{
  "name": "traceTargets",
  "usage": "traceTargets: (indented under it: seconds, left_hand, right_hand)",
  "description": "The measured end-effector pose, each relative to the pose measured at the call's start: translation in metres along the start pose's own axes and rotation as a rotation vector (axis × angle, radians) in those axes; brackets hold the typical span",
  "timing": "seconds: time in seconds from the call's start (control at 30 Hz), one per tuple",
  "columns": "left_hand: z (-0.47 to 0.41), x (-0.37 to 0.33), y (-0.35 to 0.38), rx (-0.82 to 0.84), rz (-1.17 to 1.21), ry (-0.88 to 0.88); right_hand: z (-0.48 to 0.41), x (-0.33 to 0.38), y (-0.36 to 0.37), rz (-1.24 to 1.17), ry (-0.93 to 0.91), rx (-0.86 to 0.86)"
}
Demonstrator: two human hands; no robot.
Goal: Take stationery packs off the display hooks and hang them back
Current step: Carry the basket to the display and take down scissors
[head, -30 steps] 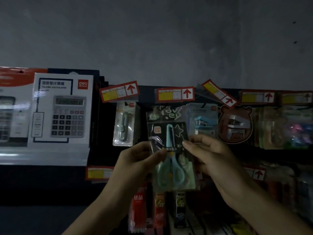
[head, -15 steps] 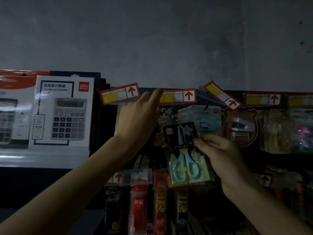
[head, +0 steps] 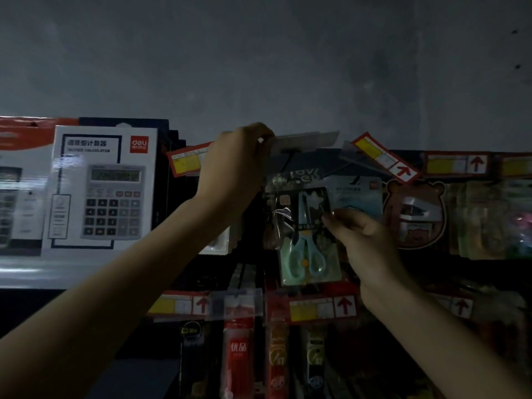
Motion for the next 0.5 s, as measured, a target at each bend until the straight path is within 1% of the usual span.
traceTargets:
  seconds: [0.13, 0.23, 0.4, 0.5]
  left_hand:
    - [-0.009, 0.003, 0.002, -0.008, 0.053, -0.04]
    - [-0.01, 0.003, 0.003, 0.024, 0.084, -0.024]
    - [-0.011, 0.005, 0.002, 0.065, 0.032, 0.028]
    - [-0.011, 0.007, 0.001, 0.085, 0.038, 0.022]
  right_hand:
    - [-0.006, 0.003, 0.007, -0.006, -0.005, 0.001]
    - [-0.009, 0.005, 0.01, -0.024, -0.001, 0.004]
    - [-0.014, 0.004, 0.014, -0.008, 0.033, -0.008]
    - [-0.017, 0.002, 0.015, 0.002, 0.038, -0.015]
Point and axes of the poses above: each hand's wrist, its own z-axis away from the middle knuckle, its own y-axis out of the palm, x = y × z, the point moved 3 cm from there along -z, towards the middle knuckle, and after that the axes turned 9 degrees about y, right-handed, at the moved point
